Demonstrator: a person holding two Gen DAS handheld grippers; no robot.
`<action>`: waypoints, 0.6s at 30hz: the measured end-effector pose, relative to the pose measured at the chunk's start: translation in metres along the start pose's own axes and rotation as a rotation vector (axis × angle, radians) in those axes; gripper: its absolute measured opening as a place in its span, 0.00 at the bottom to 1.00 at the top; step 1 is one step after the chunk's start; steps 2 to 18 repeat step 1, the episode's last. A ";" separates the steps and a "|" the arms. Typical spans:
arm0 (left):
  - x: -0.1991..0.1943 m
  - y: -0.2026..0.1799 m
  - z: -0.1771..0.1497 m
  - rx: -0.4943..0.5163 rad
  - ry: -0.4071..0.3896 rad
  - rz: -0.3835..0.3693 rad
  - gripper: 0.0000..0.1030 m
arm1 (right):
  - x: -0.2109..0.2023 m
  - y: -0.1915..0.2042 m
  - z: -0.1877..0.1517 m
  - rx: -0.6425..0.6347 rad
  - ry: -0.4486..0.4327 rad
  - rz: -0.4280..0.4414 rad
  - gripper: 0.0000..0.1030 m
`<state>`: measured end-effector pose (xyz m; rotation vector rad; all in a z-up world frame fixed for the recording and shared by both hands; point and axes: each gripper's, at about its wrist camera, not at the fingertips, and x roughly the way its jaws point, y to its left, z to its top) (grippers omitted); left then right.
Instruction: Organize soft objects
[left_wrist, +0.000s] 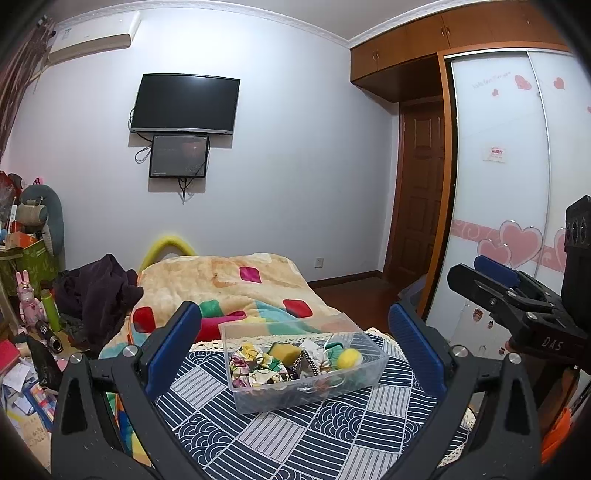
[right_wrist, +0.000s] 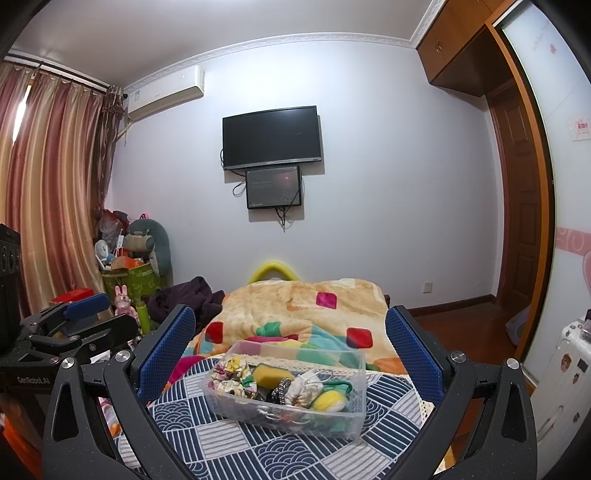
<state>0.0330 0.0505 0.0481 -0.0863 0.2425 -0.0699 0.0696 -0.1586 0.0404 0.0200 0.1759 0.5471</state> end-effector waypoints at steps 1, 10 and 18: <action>0.000 0.000 0.000 -0.002 0.001 -0.002 1.00 | -0.001 0.001 0.001 -0.001 0.000 0.000 1.00; 0.000 0.000 0.000 -0.002 0.001 -0.002 1.00 | -0.001 0.001 0.001 -0.001 0.000 0.000 1.00; 0.000 0.000 0.000 -0.002 0.001 -0.002 1.00 | -0.001 0.001 0.001 -0.001 0.000 0.000 1.00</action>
